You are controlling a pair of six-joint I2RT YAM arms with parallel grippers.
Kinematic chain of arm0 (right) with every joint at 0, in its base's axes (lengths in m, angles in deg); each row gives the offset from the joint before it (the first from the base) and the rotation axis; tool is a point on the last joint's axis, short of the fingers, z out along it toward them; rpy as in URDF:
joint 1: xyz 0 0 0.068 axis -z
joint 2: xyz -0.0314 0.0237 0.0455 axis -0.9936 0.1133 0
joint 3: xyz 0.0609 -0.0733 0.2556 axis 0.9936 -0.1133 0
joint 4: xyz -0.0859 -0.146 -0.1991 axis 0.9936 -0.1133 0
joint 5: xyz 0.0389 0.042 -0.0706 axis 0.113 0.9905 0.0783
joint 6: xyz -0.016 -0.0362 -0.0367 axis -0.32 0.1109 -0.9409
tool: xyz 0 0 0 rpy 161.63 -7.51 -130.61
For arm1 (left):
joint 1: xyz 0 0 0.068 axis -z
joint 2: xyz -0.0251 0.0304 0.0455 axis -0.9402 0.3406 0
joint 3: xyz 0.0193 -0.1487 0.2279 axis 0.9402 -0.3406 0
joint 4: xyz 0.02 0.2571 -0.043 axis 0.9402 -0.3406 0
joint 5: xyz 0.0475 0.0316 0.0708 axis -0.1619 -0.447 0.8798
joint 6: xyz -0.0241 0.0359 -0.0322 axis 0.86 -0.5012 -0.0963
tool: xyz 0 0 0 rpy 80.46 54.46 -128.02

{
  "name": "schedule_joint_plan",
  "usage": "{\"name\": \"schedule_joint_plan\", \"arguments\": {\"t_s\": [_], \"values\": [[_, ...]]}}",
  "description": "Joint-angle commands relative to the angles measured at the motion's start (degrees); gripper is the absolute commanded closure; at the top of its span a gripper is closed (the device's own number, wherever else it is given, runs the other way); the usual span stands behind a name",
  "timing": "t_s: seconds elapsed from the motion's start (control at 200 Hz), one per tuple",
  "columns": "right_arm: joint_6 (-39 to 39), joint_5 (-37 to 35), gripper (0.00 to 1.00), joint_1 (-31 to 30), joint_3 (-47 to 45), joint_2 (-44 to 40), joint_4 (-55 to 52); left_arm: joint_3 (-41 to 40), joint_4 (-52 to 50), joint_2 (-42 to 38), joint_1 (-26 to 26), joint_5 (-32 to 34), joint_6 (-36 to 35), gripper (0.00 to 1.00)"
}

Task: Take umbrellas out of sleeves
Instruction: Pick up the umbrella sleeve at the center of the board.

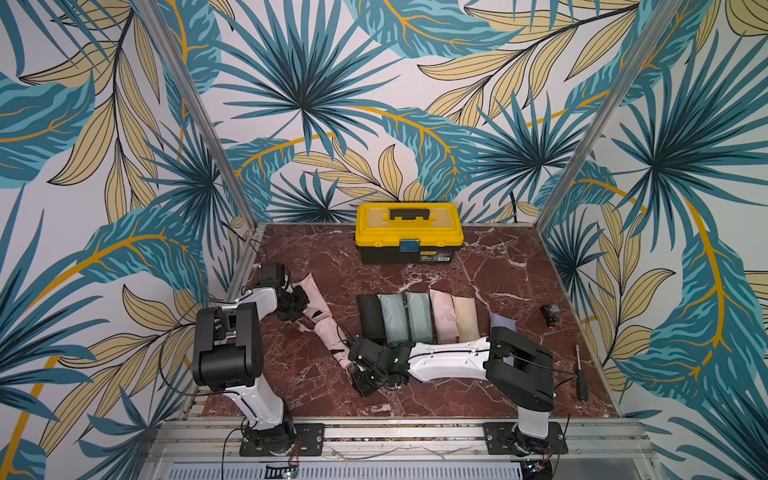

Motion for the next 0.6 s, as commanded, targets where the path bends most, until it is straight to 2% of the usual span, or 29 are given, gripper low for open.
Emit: {"name": "schedule_joint_plan", "arguments": {"t_s": [0.0,0.165,0.325,0.486,0.596], "values": [[-0.2,-0.6,0.75,-0.2,-0.3,1.0,-1.2,4.9,-2.8,0.4,-0.4,1.3,-2.9,1.0],[-1.0,-0.9,0.75,-0.2,0.1,0.5,-1.5,14.4,-11.0,1.5,-0.4,7.3,-9.7,1.0],[-4.6,0.2,0.72,-0.2,0.8,-1.7,-3.5,21.8,-14.3,2.6,-0.2,11.7,-18.6,1.0],[-12.8,1.3,0.5,-0.2,3.1,-5.6,-8.8,26.8,-16.4,5.3,0.0,11.7,-28.9,1.0],[-16.2,0.4,0.46,0.8,5.4,-6.7,-12.2,27.2,-17.2,6.5,0.8,7.0,-36.0,1.0]]}}
